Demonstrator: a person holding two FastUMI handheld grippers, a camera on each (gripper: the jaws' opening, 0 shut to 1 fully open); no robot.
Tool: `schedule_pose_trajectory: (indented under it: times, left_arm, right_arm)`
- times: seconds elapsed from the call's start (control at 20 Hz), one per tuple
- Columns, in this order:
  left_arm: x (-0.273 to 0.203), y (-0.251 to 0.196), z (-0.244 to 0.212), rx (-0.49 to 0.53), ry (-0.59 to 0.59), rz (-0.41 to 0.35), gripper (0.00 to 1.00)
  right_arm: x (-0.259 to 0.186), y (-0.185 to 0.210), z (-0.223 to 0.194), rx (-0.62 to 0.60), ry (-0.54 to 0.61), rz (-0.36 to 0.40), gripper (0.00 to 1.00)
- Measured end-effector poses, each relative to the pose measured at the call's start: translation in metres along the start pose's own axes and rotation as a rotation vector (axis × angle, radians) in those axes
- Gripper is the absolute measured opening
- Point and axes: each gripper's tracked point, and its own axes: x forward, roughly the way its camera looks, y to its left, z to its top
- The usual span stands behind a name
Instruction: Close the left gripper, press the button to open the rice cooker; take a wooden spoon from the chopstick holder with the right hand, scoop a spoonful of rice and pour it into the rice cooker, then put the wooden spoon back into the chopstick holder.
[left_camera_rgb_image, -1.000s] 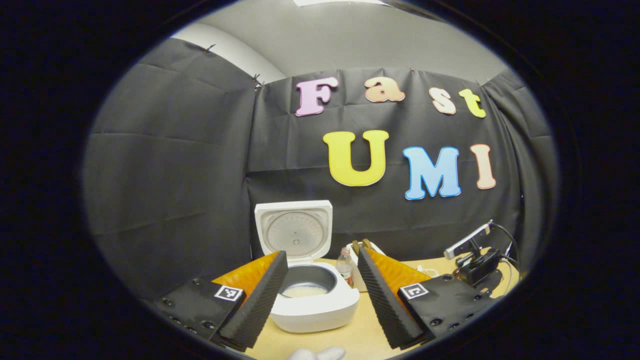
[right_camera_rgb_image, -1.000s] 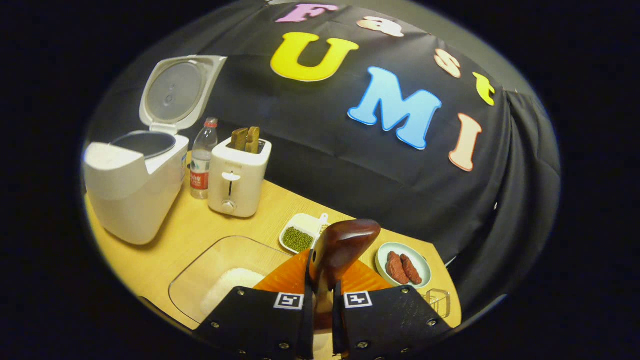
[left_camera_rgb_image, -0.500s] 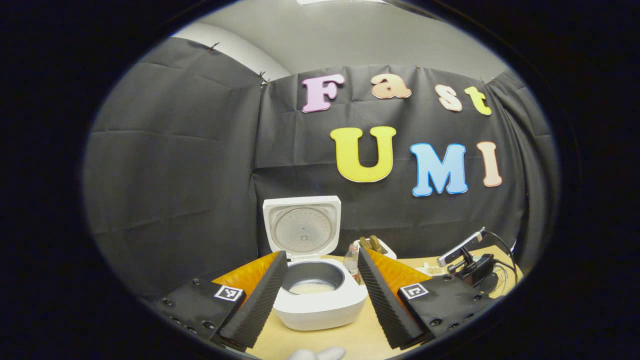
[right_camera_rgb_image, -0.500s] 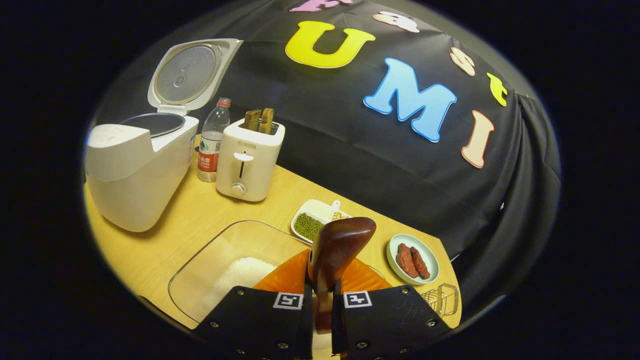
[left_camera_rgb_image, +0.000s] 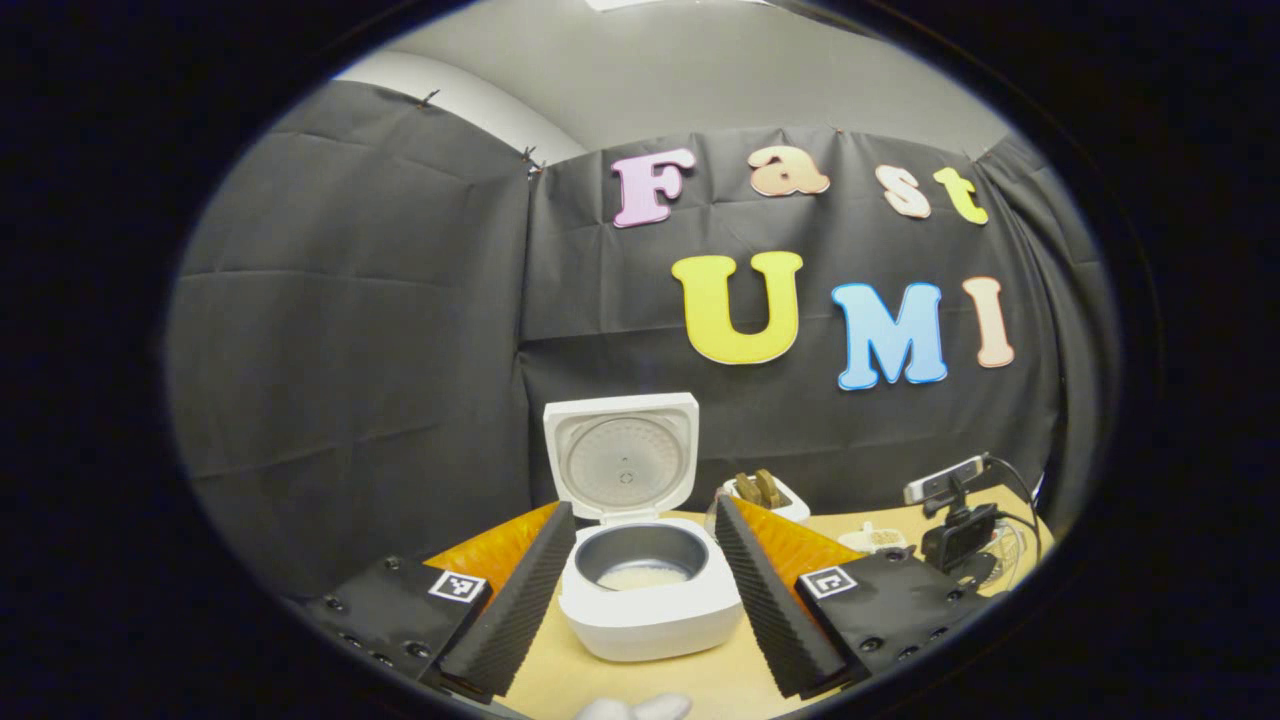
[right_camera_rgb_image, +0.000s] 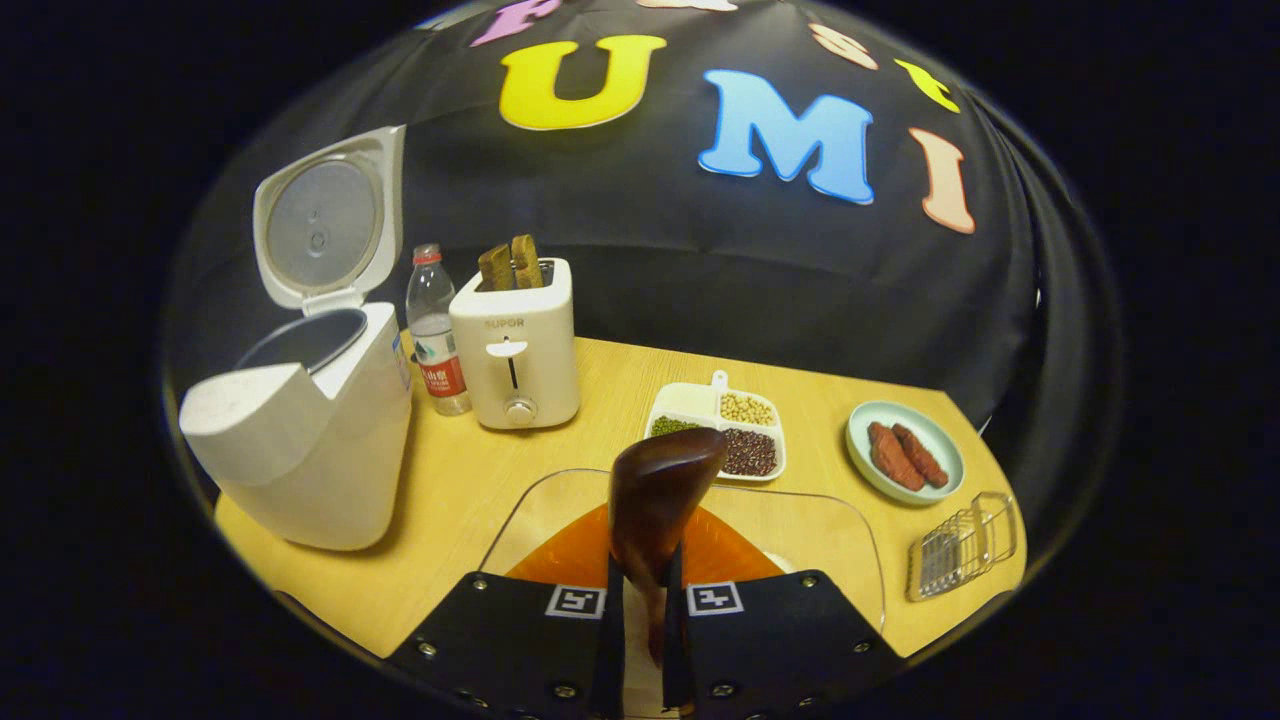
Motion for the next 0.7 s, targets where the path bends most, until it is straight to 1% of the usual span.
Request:
schedule_pose_trajectory:
  times: [0.1, 0.15, 0.25, 0.3, 0.4, 0.5, 0.6, 0.7]
  left_arm:
    - [0.001, 0.005, -0.001, -0.002, 0.004, 0.01, 0.98]
    - [0.0, 0.007, 0.0, -0.004, 0.003, 0.013, 0.96]
    - [0.002, 0.008, 0.001, -0.005, 0.002, 0.018, 1.0]
    - [0.002, 0.009, 0.002, -0.005, 0.001, 0.019, 1.0]
    - [0.003, 0.009, 0.003, -0.007, 0.001, 0.019, 0.98]
    - [0.004, 0.008, 0.003, -0.009, 0.002, 0.02, 1.0]
    - [0.005, 0.007, 0.005, -0.01, 0.001, 0.018, 0.98]
    - [0.007, 0.005, 0.007, -0.004, -0.002, 0.016, 0.96]
  right_arm:
    - [0.002, 0.004, 0.001, 0.119, 0.016, 0.039, 0.15]
    - [0.002, 0.003, 0.0, 0.163, 0.023, 0.052, 0.15]
    - [0.003, 0.005, 0.0, 0.271, 0.041, 0.087, 0.16]
    - [0.003, 0.004, -0.001, 0.337, 0.054, 0.105, 0.15]
    - [0.004, -0.003, -0.002, 0.465, 0.074, 0.127, 0.15]
    - [0.003, -0.014, -0.006, 0.578, 0.091, 0.144, 0.15]
    - [0.003, -0.021, -0.009, 0.671, 0.103, 0.164, 0.16]
    - [0.003, -0.027, -0.014, 0.733, 0.113, 0.172, 0.15]
